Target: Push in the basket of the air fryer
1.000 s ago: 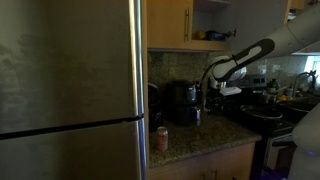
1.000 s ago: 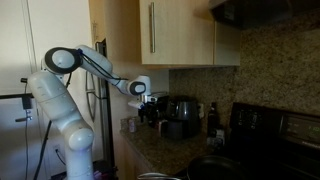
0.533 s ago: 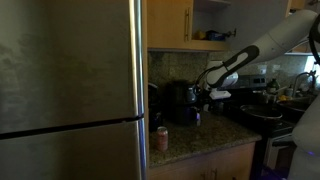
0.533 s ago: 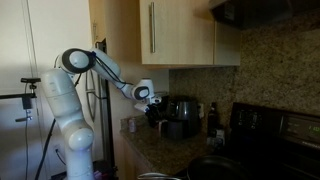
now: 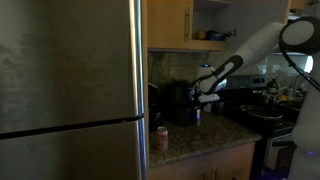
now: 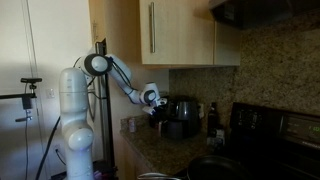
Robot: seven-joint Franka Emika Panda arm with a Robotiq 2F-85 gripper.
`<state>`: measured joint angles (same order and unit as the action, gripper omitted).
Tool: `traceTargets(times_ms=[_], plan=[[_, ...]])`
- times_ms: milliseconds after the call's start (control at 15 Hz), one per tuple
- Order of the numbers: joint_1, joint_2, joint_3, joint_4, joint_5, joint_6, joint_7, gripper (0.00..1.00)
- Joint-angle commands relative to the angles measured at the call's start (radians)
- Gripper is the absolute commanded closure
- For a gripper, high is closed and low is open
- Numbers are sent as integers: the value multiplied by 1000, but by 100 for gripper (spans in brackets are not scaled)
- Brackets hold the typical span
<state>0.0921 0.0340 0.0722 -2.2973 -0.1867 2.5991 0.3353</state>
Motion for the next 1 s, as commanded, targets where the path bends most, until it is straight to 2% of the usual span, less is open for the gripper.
traceTargets(times_ms=[0, 200, 333, 600, 933], plan=[[2, 12, -3, 12, -3, -2, 9, 0], [3, 11, -2, 12, -1, -2, 8, 0], [-7, 60, -14, 48, -11, -30, 21, 0], [-4, 150, -38, 122, -1, 29, 22, 0], [27, 239, -70, 233, -61, 103, 40, 0]])
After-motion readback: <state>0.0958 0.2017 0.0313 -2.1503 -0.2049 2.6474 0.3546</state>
